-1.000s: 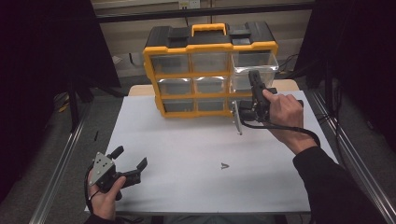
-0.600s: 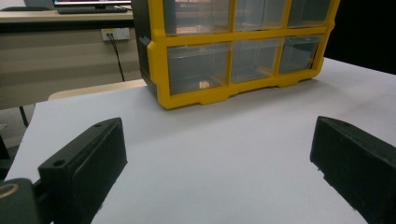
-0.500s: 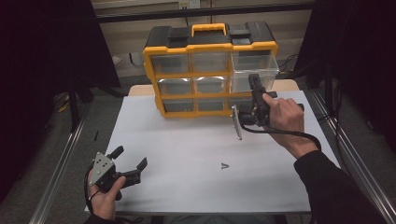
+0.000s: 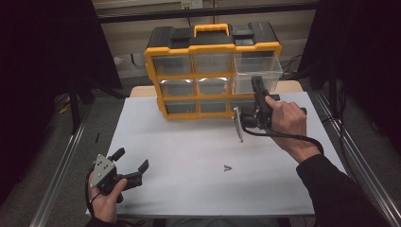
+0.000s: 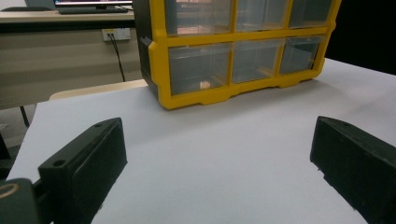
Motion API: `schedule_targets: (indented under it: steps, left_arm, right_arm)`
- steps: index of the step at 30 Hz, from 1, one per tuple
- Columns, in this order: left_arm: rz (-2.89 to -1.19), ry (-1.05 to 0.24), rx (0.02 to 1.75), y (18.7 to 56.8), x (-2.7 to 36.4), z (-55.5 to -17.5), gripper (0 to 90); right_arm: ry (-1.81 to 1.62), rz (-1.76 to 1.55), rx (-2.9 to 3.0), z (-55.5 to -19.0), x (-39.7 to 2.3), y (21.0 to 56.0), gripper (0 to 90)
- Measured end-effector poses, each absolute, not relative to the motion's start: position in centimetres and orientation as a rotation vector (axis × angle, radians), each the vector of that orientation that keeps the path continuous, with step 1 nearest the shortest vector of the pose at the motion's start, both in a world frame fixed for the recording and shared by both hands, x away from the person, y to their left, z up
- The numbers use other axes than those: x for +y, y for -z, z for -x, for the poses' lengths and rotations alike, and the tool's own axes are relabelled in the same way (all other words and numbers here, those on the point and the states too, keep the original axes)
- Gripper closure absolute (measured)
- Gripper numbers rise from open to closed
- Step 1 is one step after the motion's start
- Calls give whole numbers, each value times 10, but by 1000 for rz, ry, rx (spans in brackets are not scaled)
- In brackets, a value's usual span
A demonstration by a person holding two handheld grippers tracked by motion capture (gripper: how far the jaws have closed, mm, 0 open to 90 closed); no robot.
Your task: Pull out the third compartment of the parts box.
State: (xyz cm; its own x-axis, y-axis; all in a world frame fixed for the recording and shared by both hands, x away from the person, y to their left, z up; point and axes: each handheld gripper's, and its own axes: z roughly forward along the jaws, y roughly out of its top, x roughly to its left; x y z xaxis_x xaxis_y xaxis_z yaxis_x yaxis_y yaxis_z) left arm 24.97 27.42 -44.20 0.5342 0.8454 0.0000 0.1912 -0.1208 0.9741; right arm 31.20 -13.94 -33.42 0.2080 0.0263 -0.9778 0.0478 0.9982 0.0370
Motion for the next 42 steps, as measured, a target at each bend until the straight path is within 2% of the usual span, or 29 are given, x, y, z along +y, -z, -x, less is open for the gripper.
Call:
schedule_targets:
  steps: [11, 19, 23, 33, 42]
  left_arm:
    - [-1615, -698, 893, 443, 273, -250, 36]
    - [-1616, -696, 898, 443, 274, -251, 36]
    - [-1618, -697, 896, 443, 274, -250, 36]
    - [-1611, -696, 900, 443, 273, -250, 36]
    - [-1618, -699, 897, 443, 274, -250, 36]
  right_arm:
    - [6, -63, 1376, -312, -141, 331, 831]
    - [-38, -76, 1395, -313, -142, 329, 748]
    - [-64, -100, 1402, -312, -143, 328, 678]
    - [-118, -124, 1418, -307, -147, 322, 357]
    - [-132, -129, 1448, -305, -147, 322, 147]
